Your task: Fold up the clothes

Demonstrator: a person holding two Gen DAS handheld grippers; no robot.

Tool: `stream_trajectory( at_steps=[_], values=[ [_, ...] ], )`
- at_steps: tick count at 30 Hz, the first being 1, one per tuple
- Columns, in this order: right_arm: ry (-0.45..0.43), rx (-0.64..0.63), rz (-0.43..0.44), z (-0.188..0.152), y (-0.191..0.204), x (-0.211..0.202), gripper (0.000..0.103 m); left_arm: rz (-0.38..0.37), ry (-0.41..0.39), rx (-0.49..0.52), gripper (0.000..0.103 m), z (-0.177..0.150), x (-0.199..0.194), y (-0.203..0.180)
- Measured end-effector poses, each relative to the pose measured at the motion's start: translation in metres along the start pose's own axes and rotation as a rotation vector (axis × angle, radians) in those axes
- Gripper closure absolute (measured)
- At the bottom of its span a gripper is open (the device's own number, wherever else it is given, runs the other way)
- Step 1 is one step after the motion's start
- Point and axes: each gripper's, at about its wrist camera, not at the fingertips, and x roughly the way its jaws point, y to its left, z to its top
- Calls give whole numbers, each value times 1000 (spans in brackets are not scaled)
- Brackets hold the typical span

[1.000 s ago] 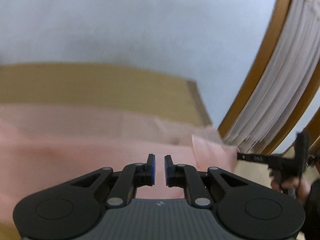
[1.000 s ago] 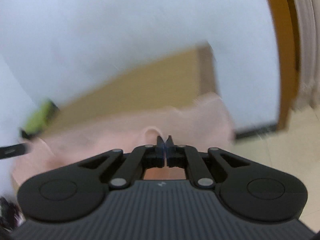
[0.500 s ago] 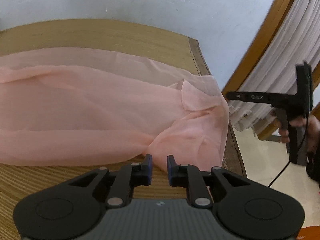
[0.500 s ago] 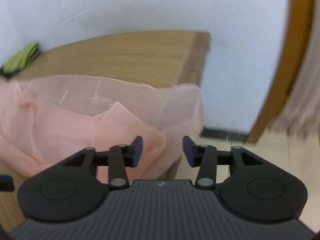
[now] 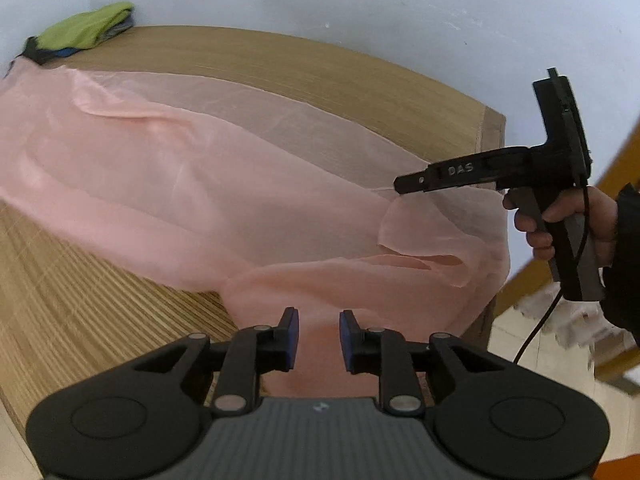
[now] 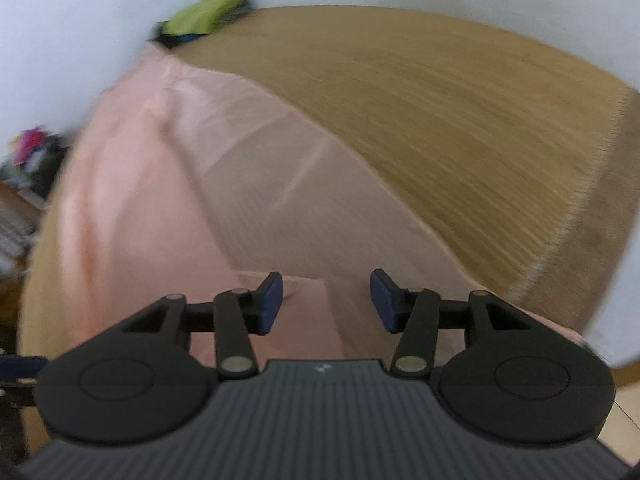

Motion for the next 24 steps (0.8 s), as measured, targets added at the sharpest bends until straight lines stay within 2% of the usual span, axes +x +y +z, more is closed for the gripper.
stream_trajectory(
  at_steps=[1, 2, 4, 6, 12, 15, 18, 24],
  values=[
    [10, -12, 26, 2, 1, -1, 85, 9, -4, -18, 79, 0, -1, -4],
    [21, -25, 51, 4, 2, -2, 96, 16, -8, -32, 79, -1, -2, -8],
    [29, -48, 94, 7, 5, -5, 100, 34, -14, -56, 79, 2, 1, -15],
    [-1, -60, 118, 12, 8, -14, 100, 46, -23, -74, 79, 3, 2, -18],
    [-236, -13, 184, 22, -3, -98, 100, 73, -28, -118, 79, 9, 3, -27],
    [-361, 41, 160, 15, -24, -137, 100, 79, -17, -112, 79, 9, 6, -33],
    [-410, 67, 52, 2, -46, -149, 100, 76, 3, -117, 79, 7, 10, -39],
    [-301, 53, -159, -25, -73, -115, 100, 75, 23, -106, 78, 3, 14, -47]
  ],
)
